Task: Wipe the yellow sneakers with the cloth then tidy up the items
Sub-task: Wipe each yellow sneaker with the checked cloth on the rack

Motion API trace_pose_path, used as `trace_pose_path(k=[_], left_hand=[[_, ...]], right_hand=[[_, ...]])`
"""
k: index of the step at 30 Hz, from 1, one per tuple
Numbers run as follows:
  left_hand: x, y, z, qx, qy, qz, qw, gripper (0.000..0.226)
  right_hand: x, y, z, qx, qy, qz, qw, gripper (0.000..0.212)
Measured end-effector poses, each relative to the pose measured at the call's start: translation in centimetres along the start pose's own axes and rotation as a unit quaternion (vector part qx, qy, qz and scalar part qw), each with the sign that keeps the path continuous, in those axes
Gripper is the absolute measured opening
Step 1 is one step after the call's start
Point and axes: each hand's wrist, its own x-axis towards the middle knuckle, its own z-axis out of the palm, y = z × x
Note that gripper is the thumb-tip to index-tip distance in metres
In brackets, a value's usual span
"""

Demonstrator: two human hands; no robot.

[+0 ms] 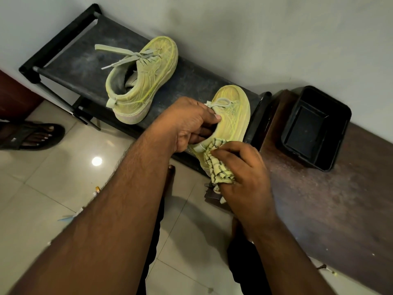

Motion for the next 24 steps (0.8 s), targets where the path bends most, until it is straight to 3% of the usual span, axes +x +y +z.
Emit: trace_pose_path(k=[5,10,14,20,24], left_hand=[[0.0,0.0,0.0,-0.008,0.000,0.001,1.000,0.006],[-0.1,0.0,-0.1,-0.011,0.000,0.000,1.000,0.012],[0.0,-0.1,0.1,-0.007,-0.005,0.001,1.000,0.019],[0.0,0.0,0.0,-0.012,-0.001,-0.002,1.000,0.006],[0.1,-0.1,0.0,-0.011,-0.008,-0.003,1.000,0.016]], right_hand=[[0.4,-0.2,0.2,0.011,0.093,0.119,0.988,0.034],[0.0,-1.7,1.4,0.029,0.041,0.102,0.994,0.031],[0.8,-0.2,0.3,-0.018,0.088,0.171,0.981,0.033],[0.3,-1.5,1.5,-0.041,0.021,0.054,0.997,0.028],[1.0,0.5,0.2,-0.081,0.052,0.128,0.987,0.029]])
